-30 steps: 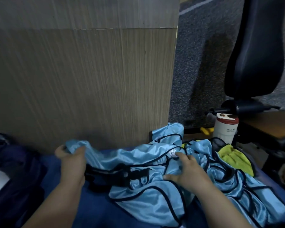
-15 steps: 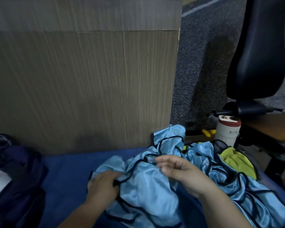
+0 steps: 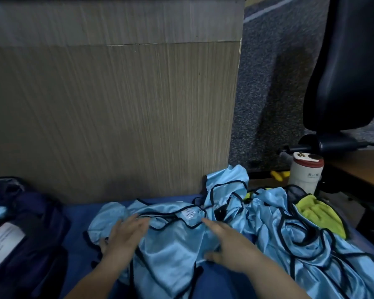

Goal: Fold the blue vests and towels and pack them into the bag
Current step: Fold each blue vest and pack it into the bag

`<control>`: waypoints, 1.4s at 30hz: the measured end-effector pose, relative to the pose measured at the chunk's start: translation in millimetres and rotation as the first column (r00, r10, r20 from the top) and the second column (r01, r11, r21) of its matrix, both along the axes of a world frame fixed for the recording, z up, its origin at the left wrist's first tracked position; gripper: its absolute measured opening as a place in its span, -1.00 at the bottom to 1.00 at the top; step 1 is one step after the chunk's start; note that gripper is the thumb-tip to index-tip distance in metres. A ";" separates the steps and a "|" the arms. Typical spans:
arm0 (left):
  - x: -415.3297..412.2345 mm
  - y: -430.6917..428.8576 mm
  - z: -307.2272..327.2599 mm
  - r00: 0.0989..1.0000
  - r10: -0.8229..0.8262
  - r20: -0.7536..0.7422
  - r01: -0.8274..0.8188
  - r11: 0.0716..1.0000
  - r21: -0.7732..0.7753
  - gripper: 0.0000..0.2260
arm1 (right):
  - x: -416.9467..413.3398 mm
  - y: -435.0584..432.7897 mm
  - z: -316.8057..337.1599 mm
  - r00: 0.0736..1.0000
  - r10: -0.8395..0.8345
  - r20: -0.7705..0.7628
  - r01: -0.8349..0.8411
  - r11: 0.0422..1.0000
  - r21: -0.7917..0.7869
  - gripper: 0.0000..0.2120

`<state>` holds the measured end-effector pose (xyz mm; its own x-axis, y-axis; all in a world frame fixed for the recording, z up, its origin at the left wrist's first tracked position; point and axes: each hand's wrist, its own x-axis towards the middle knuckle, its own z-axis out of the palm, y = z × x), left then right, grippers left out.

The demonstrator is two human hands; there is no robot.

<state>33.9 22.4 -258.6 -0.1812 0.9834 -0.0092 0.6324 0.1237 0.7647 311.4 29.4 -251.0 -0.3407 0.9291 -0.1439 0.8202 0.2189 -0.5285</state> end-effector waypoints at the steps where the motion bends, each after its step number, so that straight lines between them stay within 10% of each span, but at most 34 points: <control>1: -0.3 -2.0 -5.3 0.981 -0.030 -0.190 0.020 0.998 -0.053 -0.65 | -1.8 0.1 0.0 0.998 -0.008 0.063 0.009 1.000 -0.007 -0.20; 4: -10.0 -4.2 -27.5 0.889 -0.070 -0.453 0.028 0.995 -0.098 -0.77 | 3.1 2.2 6.7 0.988 -0.098 0.123 0.102 0.995 -0.022 -0.34; 10: -26.8 4.1 -53.0 0.949 0.198 -0.245 -0.122 0.947 0.296 -0.73 | 37.9 2.9 33.1 0.889 -0.380 -0.256 0.375 0.924 -0.070 -0.90; 17: -20.1 0.7 -48.9 0.917 0.313 -0.247 -0.234 0.924 0.301 -0.80 | 104.0 -12.1 66.3 0.304 -0.655 -0.692 0.953 0.197 0.232 -0.87; 19: -19.2 -1.6 -49.7 0.920 0.277 -0.277 -0.191 0.934 0.302 -0.79 | 116.6 -13.5 64.5 0.236 -0.664 -0.710 0.971 0.132 0.200 -0.70; 24: -22.0 -10.5 -50.6 0.958 -0.024 -0.284 0.106 0.955 0.276 -0.56 | 100.5 -16.0 69.7 0.412 -0.771 -0.486 0.894 0.239 0.379 -0.67; 26: -21.2 -13.1 -52.1 0.956 -0.176 -0.234 0.241 0.927 0.288 -0.56 | 75.1 -21.3 72.9 0.619 -0.587 -0.522 0.767 0.312 0.560 -0.68; 29: -15.5 -19.2 -48.3 0.953 -0.275 -0.127 0.303 0.876 0.376 -0.54 | 25.1 -28.0 66.9 0.854 -0.156 -0.497 0.445 0.714 0.540 -0.66; 32: -11.7 -26.9 -42.4 0.996 0.017 -0.093 0.042 0.805 0.592 -0.63 | -23.8 -32.8 43.0 0.942 0.082 -0.324 0.031 0.944 0.328 -0.78; 36: -19.0 -24.5 -34.5 0.923 0.378 -0.066 -0.331 0.870 0.365 -0.61 | -46.8 -22.5 8.9 0.994 0.087 -0.073 -0.070 0.975 0.212 -0.47; 40: -20.2 -21.3 -28.3 0.964 0.264 0.033 -0.265 0.962 0.058 -0.62 | -38.0 -12.9 5.2 0.997 0.032 0.066 -0.036 0.998 0.049 -0.33; 42: -23.9 -22.6 -26.6 0.968 0.230 0.101 -0.237 0.969 0.071 -0.74 | -35.5 -8.0 5.0 0.995 -0.007 0.100 0.001 0.998 0.059 -0.58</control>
